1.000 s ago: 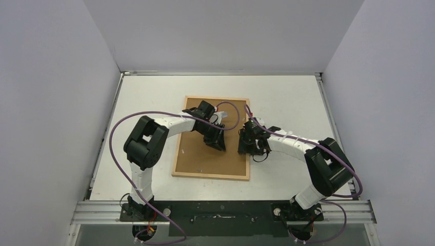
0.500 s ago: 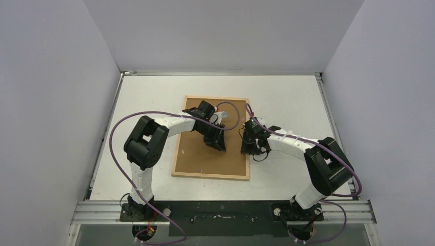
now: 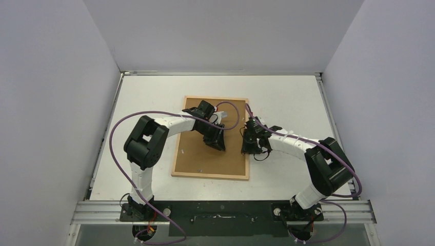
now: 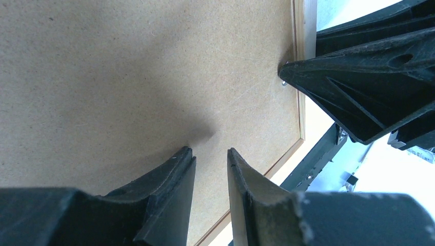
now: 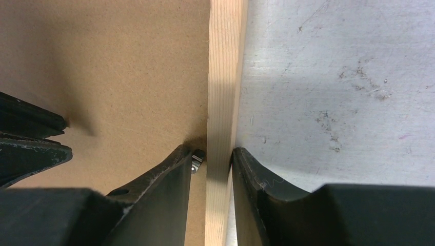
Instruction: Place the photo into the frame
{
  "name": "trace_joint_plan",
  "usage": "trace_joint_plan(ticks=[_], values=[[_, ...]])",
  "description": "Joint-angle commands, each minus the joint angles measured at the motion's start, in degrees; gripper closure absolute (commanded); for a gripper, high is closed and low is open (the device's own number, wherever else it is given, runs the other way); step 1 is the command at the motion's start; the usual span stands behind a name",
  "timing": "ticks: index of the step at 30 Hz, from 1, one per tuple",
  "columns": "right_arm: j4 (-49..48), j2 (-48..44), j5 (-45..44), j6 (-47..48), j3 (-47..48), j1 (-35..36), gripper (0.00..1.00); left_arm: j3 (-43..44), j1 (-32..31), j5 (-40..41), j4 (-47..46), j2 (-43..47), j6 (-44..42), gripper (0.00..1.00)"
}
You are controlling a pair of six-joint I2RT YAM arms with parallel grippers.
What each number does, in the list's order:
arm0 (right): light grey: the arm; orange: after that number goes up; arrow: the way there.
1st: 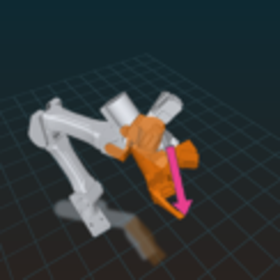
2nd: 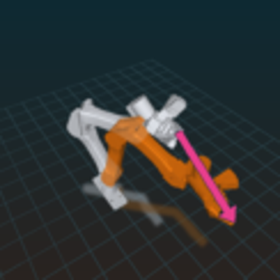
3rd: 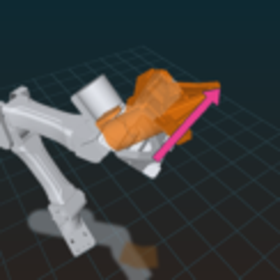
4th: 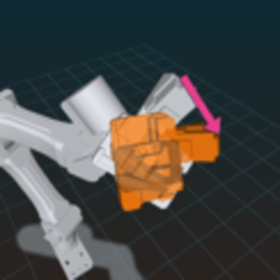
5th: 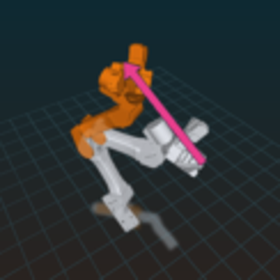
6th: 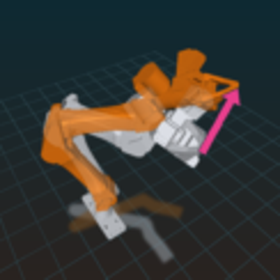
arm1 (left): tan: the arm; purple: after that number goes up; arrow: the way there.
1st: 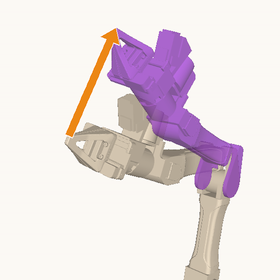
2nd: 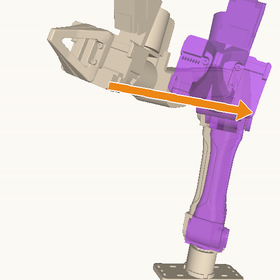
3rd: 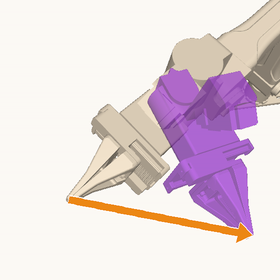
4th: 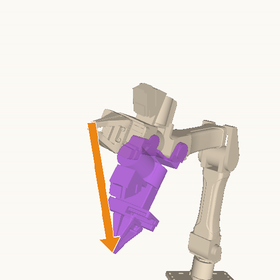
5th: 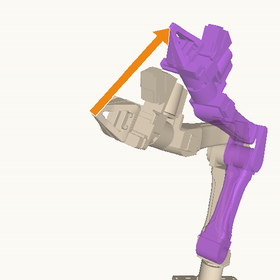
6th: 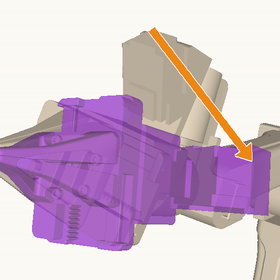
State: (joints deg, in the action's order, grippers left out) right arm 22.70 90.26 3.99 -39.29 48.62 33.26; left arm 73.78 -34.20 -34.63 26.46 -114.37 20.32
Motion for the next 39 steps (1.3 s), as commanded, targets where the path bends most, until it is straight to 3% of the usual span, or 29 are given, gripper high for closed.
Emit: trace_joint_plan(ticks=[1, 10, 15, 24, 28, 32, 34, 37, 39], values=[[-1.3, -0.9, 3.5, 3.3, -2.4, 0.5, 0.76, 0.8, -0.2, 3.4, 2.5, -2.0, -1.8, 0.71], [-1.1, -3.3, 7.1, 3.8, -5.4, -2.4, 0.83, 0.9, -0.1, 4.6, 2.9, -2.3, -1.5, 0.71], [0.6, -3.4, 8.4, 4.5, -5.2, -3.7, 0.71, 1.0, 0.0, 4.8, 2.9, -2.4, -1.4, 0.71], [3.4, -2.9, 12.3, 8.3, -4.9, -4.3, 0.7, 0.9, 0.1, 5.0, 2.8, -2.5, -1.4, 0.71], [5.2, -2.2, 14.1, 10.7, -4.8, -4.7, 0.76, 1.1, 0.3, 5.1, 2.6, -2.8, -1.2, 0.71], [5.3, -2.1, 15.6, 11.4, -4.9, -5.9, 0.93, 1.3, 0.4, 5.1, 2.5, -3.0, -1.2, 0.71], [5.1, -2.3, 16.5, 11.7, -4.7, -6.5, 0.96, 1.5, 0.4, 5.1, 2.5, -2.9, -1.2, 0.71], [5.0, -2.6, 16.9, 11.6, -4.0, -7.5, 0.96, 1.9, 0.7, 4.3, 2.5, -2.1, -0.7, 0.71], [5.1, -3.1, 15.8, 10.9, -2.8, -8.1, 0.86, 2.7, 1.3, 2.9, 2.5, -0.8, 0.0, 0.68]])
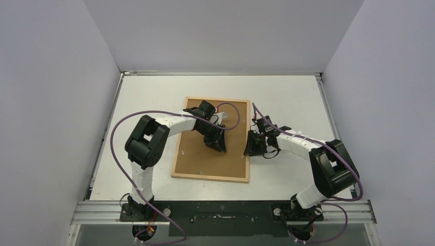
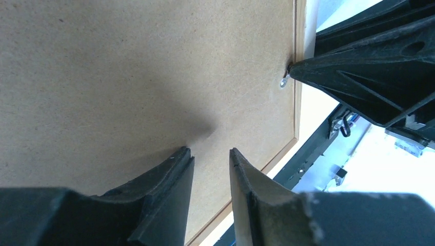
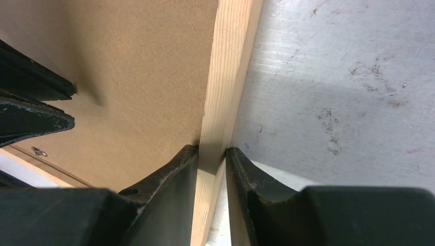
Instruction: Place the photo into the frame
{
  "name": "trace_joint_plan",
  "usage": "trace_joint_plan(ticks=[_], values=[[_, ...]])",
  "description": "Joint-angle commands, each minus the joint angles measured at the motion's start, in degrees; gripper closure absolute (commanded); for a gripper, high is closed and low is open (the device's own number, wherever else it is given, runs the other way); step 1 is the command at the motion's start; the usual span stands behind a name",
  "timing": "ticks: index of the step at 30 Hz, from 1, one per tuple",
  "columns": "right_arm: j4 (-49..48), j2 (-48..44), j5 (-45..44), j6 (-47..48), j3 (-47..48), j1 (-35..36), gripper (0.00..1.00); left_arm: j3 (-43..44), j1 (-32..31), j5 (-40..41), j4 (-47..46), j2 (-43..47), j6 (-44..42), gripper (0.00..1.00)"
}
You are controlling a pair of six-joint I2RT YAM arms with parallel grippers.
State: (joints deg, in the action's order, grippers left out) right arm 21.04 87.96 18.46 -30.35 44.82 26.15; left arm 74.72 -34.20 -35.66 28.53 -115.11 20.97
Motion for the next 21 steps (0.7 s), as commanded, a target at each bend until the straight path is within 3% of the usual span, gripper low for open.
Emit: trace_joint_plan(ticks=[1, 4, 8, 15, 21], values=[[6.9, -1.0, 0.5, 1.5, 1.9, -1.3, 0.77, 2.2, 1.7, 2.9, 0.0, 1.0, 0.0, 0.65], [8.0, -1.6, -5.2, -0.4, 5.1, -1.9, 0.52, 3.0, 3.6, 0.8, -2.5, 5.1, 2.8, 0.54], [8.6, -2.1, -9.7, -3.2, 8.6, -2.1, 0.37, 2.3, 6.8, 3.7, -3.3, 11.6, 4.8, 0.43], [11.3, 1.8, -12.5, -5.4, 12.4, -0.7, 0.34, -6.2, 11.2, 26.6, 4.9, 20.2, 3.6, 0.28], [9.5, 5.6, -11.4, -7.6, 13.9, 1.7, 0.39, -13.9, 14.6, 28.6, 5.5, 22.6, 6.0, 0.26]])
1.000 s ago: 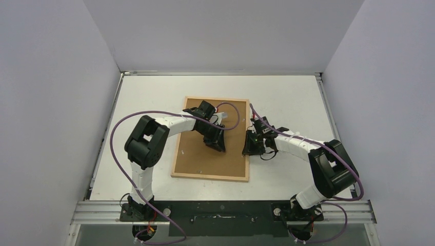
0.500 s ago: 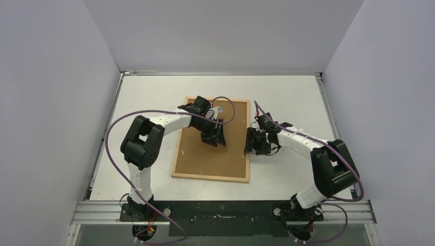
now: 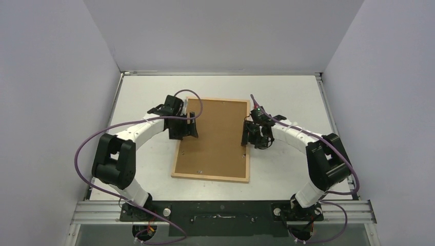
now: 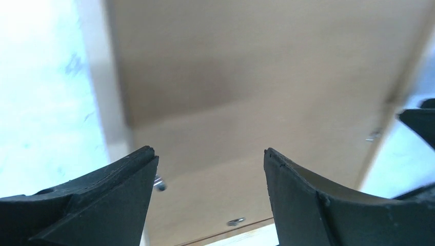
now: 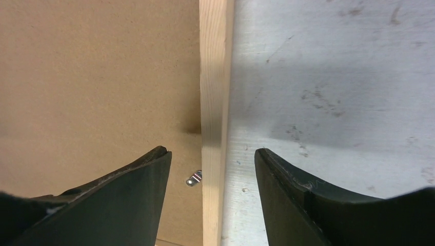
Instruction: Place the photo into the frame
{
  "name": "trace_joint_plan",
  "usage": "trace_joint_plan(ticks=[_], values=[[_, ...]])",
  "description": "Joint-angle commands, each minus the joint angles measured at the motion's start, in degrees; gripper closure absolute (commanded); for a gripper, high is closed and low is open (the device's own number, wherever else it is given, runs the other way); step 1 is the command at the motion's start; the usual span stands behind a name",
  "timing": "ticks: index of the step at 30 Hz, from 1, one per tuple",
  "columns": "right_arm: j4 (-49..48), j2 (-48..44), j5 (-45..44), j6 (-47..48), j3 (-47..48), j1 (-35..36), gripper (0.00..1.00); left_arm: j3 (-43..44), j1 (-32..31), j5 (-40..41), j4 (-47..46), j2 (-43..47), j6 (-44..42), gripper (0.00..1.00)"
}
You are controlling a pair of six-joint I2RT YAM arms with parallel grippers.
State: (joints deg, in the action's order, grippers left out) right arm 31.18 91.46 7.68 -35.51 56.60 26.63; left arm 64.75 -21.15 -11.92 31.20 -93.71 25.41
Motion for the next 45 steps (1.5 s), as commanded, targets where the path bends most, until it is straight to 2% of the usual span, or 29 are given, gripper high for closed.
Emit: trace_joint_plan(ticks=[1, 8, 12, 18, 21, 26, 28, 31, 36, 41, 45], values=[[-1.4, 2.6, -0.1, -2.7, 2.3, 1.4, 0.39, -4.9, 1.8, 5.0, 2.5, 1.4, 1.8, 0.26], [-4.1, 7.6, 2.1, -2.1, 5.0, 1.6, 0.38, -7.3, 3.0, 9.3, 3.4, 2.1, 2.4, 0.23], [-4.8, 9.3, 2.9, -1.7, 5.8, 1.6, 0.38, -7.5, 3.3, 8.8, 2.8, 3.2, 1.9, 0.23], [-6.7, 11.4, 4.1, 0.1, 8.5, 0.9, 0.42, -9.6, 4.3, 9.0, 2.2, 3.0, 4.9, 0.24], [-9.1, 13.0, 6.0, 2.4, 11.0, 0.9, 0.43, -10.9, 5.2, 4.9, 0.4, 2.2, 5.9, 0.33], [-13.9, 16.4, 10.0, 5.6, 14.9, 0.3, 0.43, -13.1, 5.4, -10.2, -8.2, 0.7, 5.9, 0.52], [-14.8, 17.5, 10.0, 5.9, 16.2, 0.0, 0.41, -13.5, 5.3, -13.2, -9.5, 0.3, 5.6, 0.58], [-13.1, 17.1, 6.0, 5.3, 16.8, -0.1, 0.36, -13.8, 5.4, -11.9, -7.0, 1.5, 3.6, 0.61], [-1.6, 11.5, -7.1, 0.2, 15.9, -0.5, 0.23, -16.2, 5.4, -11.3, -4.7, 3.9, 2.3, 0.64], [3.3, 5.8, -10.6, -4.8, 11.7, -0.3, 0.22, -16.7, 5.4, -12.3, -4.5, 3.7, 2.1, 0.64], [4.7, 2.1, -10.8, -5.0, 7.1, -0.5, 0.22, -17.2, 5.4, -12.8, -4.8, 3.1, 2.2, 0.64]])
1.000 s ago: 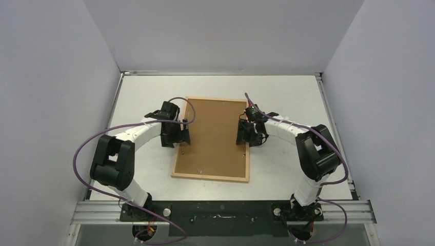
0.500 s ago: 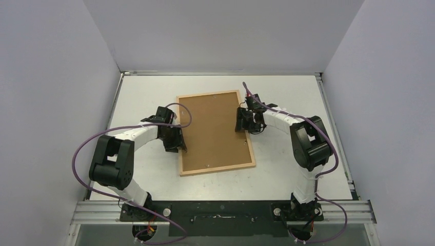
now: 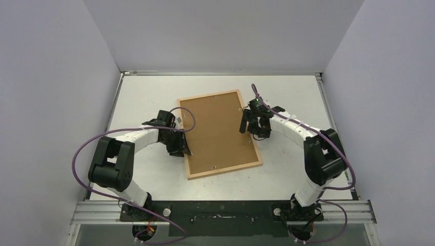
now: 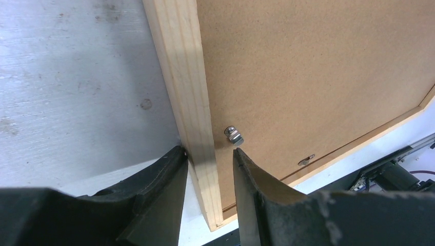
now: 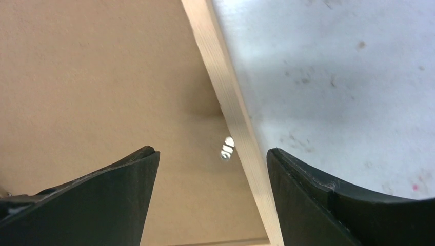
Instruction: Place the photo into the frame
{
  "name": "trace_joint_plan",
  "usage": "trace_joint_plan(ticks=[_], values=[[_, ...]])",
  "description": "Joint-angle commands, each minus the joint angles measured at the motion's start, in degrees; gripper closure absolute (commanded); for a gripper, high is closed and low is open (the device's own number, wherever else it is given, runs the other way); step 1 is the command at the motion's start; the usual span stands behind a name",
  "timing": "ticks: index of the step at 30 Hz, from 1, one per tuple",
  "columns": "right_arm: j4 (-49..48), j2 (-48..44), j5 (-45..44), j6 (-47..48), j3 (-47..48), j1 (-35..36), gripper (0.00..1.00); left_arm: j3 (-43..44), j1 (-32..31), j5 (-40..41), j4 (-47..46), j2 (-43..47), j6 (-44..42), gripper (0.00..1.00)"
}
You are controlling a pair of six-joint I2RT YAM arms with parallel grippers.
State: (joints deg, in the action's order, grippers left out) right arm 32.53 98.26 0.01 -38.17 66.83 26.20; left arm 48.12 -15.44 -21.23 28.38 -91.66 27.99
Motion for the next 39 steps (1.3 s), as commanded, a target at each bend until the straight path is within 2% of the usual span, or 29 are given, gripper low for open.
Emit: trace_joint_plan(ticks=[1, 5, 9, 20, 27, 32, 36, 37, 38, 39], values=[[3.2, -5.2, -3.0, -1.9, -3.9, -0.1, 0.22, -0.7, -0.3, -3.6, -2.0, 0.9, -0.5, 0.64], [3.7, -3.8, -2.5, -1.5, -3.3, -0.6, 0.21, -0.7, -0.3, -3.8, -1.6, 0.3, -1.2, 0.64], [2.0, -1.3, -3.3, -5.7, -2.3, -0.6, 0.25, -0.5, -0.3, -3.3, -0.9, -0.2, -1.8, 0.64], [1.8, 3.0, -8.5, -11.2, -0.8, 0.5, 0.57, 0.4, -0.2, -2.8, 0.1, -1.6, -2.9, 0.64], [0.3, 1.7, -6.0, -9.8, -2.5, 0.5, 0.73, 0.4, -0.2, -3.0, -0.2, -1.9, -2.5, 0.64], [-3.2, 2.1, 2.0, -5.4, -3.7, 0.4, 0.74, 0.4, -0.2, -3.1, -0.6, -1.9, -2.1, 0.64], [-3.4, 3.1, 6.2, -1.9, -3.6, 0.3, 0.79, 0.6, -0.2, -3.2, -0.9, -2.1, -1.9, 0.64], [-2.6, 3.0, 6.0, -1.6, -3.3, 0.3, 0.77, 0.7, -0.2, -3.2, -1.0, -2.1, -1.8, 0.64], [-1.8, 2.8, 5.4, -1.6, -3.0, 0.3, 0.62, 0.7, -0.2, -3.1, -1.1, -2.1, -1.8, 0.64], [-0.6, 2.6, 4.3, -2.0, -2.6, 0.3, 0.52, 0.7, -0.2, -3.0, -1.2, -2.1, -1.7, 0.64]])
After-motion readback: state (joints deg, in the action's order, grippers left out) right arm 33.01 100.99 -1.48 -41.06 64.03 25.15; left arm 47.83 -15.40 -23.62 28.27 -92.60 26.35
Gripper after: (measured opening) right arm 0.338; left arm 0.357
